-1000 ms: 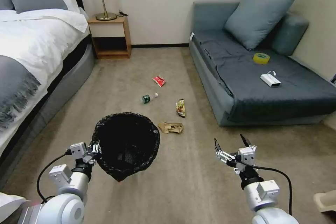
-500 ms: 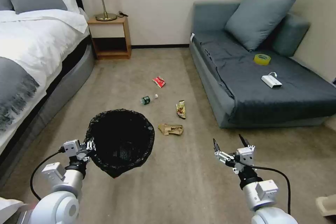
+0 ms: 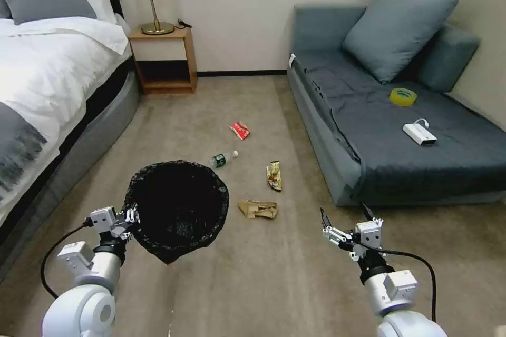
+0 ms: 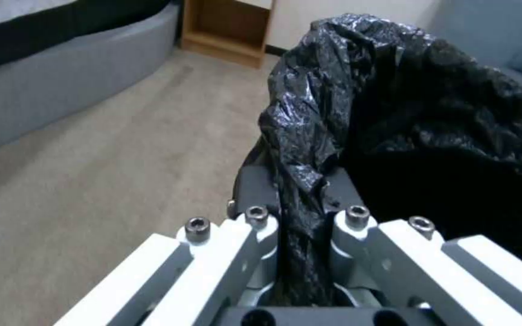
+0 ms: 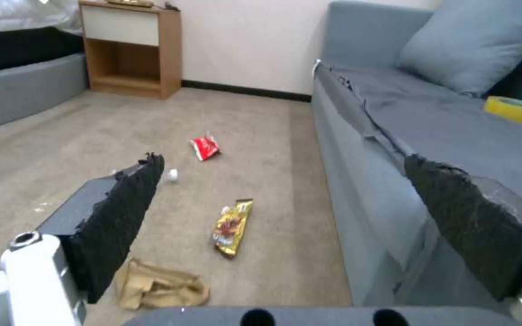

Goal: Pick up the trash bin, then pick up the garbage on the floor and place it into the trash bin.

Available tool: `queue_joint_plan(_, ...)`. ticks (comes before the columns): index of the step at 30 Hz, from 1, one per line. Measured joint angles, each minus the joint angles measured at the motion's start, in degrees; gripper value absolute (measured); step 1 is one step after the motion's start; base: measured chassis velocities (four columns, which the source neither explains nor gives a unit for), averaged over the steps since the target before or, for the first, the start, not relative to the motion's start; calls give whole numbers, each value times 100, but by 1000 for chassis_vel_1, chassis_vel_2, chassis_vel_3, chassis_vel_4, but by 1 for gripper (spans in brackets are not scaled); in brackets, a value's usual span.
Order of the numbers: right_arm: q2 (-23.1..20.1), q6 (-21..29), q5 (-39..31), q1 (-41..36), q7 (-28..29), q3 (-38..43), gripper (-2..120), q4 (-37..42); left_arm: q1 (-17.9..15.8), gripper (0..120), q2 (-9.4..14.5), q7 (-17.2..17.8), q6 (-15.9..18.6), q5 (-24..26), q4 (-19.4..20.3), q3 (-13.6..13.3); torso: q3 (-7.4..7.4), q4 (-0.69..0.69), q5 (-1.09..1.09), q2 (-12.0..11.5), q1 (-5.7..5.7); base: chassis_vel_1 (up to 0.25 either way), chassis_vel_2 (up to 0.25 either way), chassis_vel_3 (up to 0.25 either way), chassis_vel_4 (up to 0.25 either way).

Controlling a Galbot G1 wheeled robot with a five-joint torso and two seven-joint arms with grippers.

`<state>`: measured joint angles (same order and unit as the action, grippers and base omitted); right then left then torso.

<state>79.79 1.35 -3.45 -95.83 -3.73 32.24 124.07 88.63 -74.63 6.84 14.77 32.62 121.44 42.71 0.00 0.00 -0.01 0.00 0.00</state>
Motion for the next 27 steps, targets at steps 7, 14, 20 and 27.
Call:
queue_joint_plan(7,22,-35,17,1,18,-17,100,-2,-50,6,4,204,-38,-34,-82,91,0,0,-1,0,0,-197,203,208,-195)
queue_joint_plan(14,39,-124,55,0,25,-47,100,-24,-58,6,2,215,-50,-27,-89,89,0,0,0,0,0,-215,221,223,-217)
queue_joint_plan(20,22,-186,73,14,20,-71,100,-42,-69,6,-7,253,-52,-49,-105,97,0,0,-1,0,0,-273,263,269,-272)
queue_joint_plan(27,-85,-538,163,82,-195,-171,100,-215,-52,6,16,182,-49,-75,-108,123,2,0,1,-1,1,-254,271,281,-284)
